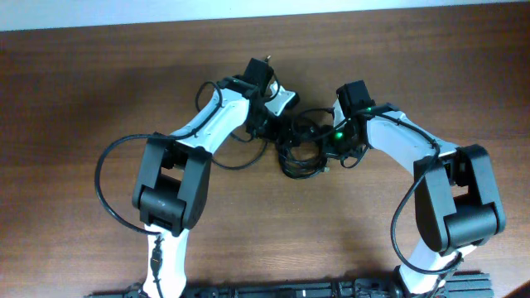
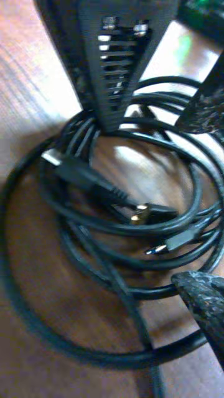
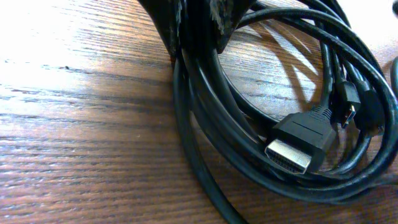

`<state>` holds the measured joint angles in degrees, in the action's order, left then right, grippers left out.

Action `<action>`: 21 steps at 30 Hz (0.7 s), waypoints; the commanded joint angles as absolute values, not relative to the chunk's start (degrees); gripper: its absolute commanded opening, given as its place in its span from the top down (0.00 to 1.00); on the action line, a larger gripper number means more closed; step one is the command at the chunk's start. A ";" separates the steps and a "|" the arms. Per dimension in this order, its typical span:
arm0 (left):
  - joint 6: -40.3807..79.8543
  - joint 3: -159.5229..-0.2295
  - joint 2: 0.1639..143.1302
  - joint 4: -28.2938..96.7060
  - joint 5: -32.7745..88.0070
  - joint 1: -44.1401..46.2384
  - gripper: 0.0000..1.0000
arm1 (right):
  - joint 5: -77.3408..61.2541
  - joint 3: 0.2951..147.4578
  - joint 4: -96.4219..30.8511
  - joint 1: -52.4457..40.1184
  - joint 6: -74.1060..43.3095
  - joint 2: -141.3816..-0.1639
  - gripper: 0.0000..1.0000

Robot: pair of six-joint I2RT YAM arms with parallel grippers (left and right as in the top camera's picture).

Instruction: Untangle cables

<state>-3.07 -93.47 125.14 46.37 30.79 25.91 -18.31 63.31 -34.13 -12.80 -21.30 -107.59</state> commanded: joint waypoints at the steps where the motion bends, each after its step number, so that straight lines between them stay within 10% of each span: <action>1: -0.80 -94.50 125.69 45.45 26.35 26.15 0.32 | -19.07 62.24 -34.02 -13.13 -21.93 -108.22 0.96; 21: -0.84 -88.79 125.80 41.93 14.96 28.88 0.50 | -19.07 62.24 -34.02 -13.13 -21.96 -108.22 0.96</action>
